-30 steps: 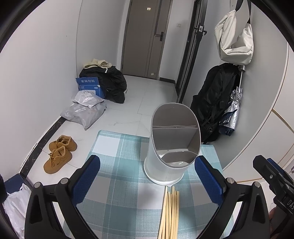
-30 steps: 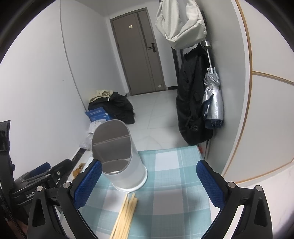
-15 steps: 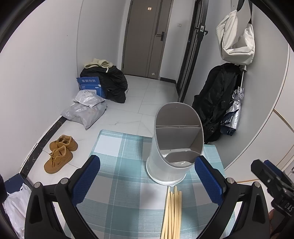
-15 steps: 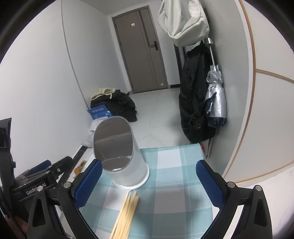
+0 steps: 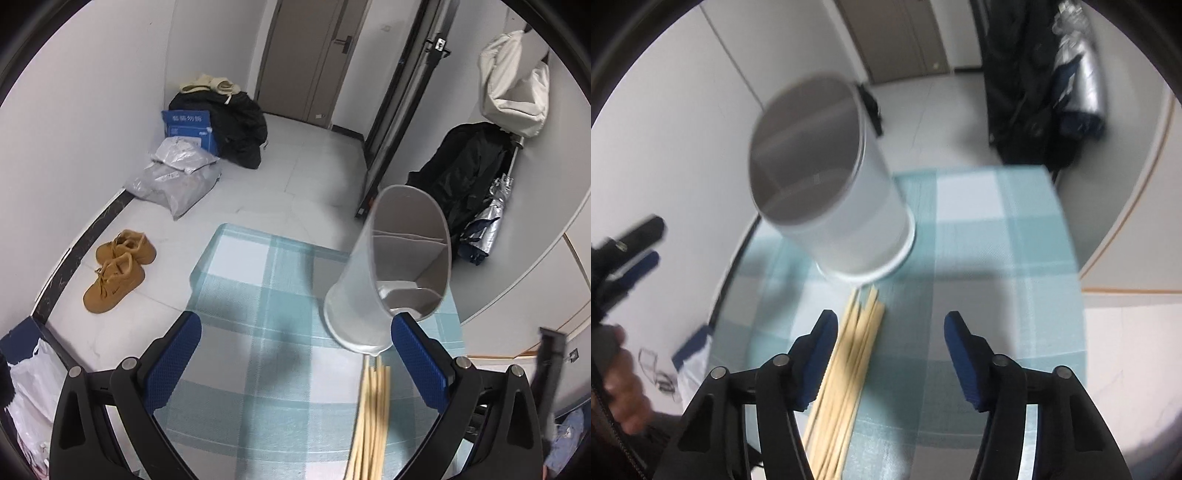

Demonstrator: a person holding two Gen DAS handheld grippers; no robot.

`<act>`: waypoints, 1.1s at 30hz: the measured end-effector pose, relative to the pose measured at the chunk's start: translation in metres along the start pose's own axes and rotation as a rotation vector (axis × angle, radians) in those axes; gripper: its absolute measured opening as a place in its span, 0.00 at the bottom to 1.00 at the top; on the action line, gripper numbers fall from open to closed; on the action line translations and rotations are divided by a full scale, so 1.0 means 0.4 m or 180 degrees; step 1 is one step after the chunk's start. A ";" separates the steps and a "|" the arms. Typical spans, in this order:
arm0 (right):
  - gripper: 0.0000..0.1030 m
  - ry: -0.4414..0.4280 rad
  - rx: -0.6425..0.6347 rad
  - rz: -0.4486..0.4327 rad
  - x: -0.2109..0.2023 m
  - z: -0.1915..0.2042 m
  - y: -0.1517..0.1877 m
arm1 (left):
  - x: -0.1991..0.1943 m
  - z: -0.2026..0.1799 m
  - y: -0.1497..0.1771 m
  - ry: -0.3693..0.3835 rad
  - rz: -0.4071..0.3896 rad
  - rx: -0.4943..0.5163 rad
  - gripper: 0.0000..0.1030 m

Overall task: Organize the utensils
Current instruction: 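Lower the right gripper onto the wooden chopsticks and close on one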

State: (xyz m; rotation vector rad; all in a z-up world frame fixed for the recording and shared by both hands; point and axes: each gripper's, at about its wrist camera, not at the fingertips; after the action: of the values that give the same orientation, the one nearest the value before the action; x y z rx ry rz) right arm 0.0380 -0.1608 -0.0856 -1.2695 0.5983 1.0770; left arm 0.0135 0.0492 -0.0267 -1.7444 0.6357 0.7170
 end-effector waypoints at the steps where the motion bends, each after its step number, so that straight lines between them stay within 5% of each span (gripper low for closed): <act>1: 0.52 0.0027 -0.0022 0.0052 0.021 0.006 0.004 | 0.001 0.008 0.000 -0.0007 0.0025 -0.0014 0.97; 8: 0.28 -0.0100 0.0131 0.0366 0.109 0.020 0.014 | 0.016 0.053 -0.004 0.0036 0.0150 -0.0188 0.97; 19: 0.23 -0.0087 0.0489 0.0537 0.163 -0.009 0.007 | 0.036 0.091 -0.005 0.0133 0.0286 -0.0339 0.97; 23: 0.04 -0.0128 0.0674 0.0533 0.173 -0.034 0.008 | 0.043 0.095 -0.004 0.0152 0.0314 -0.0365 0.97; 33: 0.03 -0.0167 0.0666 0.0479 0.149 -0.050 0.005 | 0.057 0.084 0.004 0.0129 0.0388 -0.0303 0.97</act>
State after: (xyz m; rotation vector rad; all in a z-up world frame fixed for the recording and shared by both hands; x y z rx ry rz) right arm 0.0652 -0.1617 -0.1425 -1.0245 0.7557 1.1362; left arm 0.0225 0.0796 -0.0519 -1.8231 0.7513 0.8091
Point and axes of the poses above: each gripper's, at about its wrist camera, not at the fingertips, and x roughly the way its jaws point, z to its left, y to its underside, and after that the axes turned 2 degrees about x, right-handed
